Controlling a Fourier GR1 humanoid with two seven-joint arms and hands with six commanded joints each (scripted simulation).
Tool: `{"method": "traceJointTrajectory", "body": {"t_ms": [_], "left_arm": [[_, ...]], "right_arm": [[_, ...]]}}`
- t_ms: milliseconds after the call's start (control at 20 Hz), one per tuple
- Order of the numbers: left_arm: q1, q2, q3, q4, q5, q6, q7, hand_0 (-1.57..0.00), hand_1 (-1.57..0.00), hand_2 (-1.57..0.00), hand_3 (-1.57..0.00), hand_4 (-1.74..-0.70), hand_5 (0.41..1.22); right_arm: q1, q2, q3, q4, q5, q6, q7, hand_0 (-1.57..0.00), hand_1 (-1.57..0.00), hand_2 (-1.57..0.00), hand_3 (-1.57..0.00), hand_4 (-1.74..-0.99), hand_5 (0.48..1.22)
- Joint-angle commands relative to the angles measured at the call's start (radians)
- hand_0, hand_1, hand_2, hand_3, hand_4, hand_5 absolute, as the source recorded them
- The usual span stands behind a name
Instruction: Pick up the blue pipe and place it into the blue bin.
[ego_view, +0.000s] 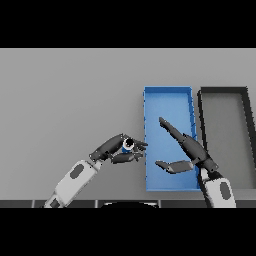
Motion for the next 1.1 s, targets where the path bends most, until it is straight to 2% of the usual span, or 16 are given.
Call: {"method": "traceJointTrajectory", "body": {"t_ms": [0, 150, 300, 600, 700, 900, 1000, 1050], "left_arm": [[0.001, 0.007, 0.002, -0.001, -0.003, -0.001, -0.004, -1.57, -1.57, -1.57, -1.44, -1.73, 1.221], [0.000, -0.005, -0.010, 0.005, -0.025, 0.010, 0.005, -1.57, -1.57, -1.57, -1.44, -1.73, 1.221], [-0.008, -0.011, -0.001, 0.022, -0.017, 0.000, -0.006, -1.57, -1.57, -1.57, -1.44, -1.73, 1.221], [-0.012, -0.006, 0.012, 0.037, 0.009, -0.037, -0.047, -1.57, -1.57, -1.57, -1.48, -1.73, 1.221], [-0.021, -0.008, 0.015, 0.037, 0.025, -0.048, -0.024, -1.57, -1.57, -1.57, -1.50, -1.73, 1.221], [-0.022, -0.005, 0.019, 0.033, 0.036, -0.058, -0.011, -1.57, -1.57, -1.57, -1.51, -1.73, 1.221], [-0.028, -0.007, 0.018, 0.036, 0.038, -0.067, -0.003, -1.57, -1.57, -1.57, -1.45, -1.72, 1.221], [-0.021, 0.003, 0.024, 0.025, 0.058, -0.082, -0.006, -1.57, -1.57, -1.57, -1.47, -1.72, 1.221]], "right_arm": [[-0.015, -0.008, 0.016, -0.019, -0.025, 0.013, 0.029, 0.00, 0.00, 0.00, 0.00, -1.305, 0.522], [-0.120, -0.022, 0.056, -0.026, -0.056, 0.023, 0.131, 0.00, 0.00, 0.00, 0.00, -1.295, 0.522], [-0.232, -0.021, 0.104, -0.013, -0.079, 0.057, 0.174, 0.00, 0.00, 0.00, 0.00, -1.303, 0.532], [-0.370, 0.044, 0.174, 0.090, -0.074, 0.115, 0.203, 0.00, 0.00, 0.00, 0.00, -1.251, 0.535], [-0.403, 0.086, 0.206, 0.123, -0.044, 0.106, 0.231, 0.00, 0.00, 0.00, 0.00, -1.233, 0.528], [-0.463, 0.120, 0.212, 0.193, -0.042, 0.112, 0.250, 0.00, 0.00, -0.01, 0.00, -1.223, 0.512], [-0.505, 0.143, 0.209, 0.243, -0.048, 0.126, 0.252, 0.00, -0.01, -0.04, 0.00, -1.231, 0.512], [-0.504, 0.153, 0.222, 0.255, -0.044, 0.137, 0.245, -0.01, -0.04, -0.07, -0.01, -1.241, 0.516]]}}
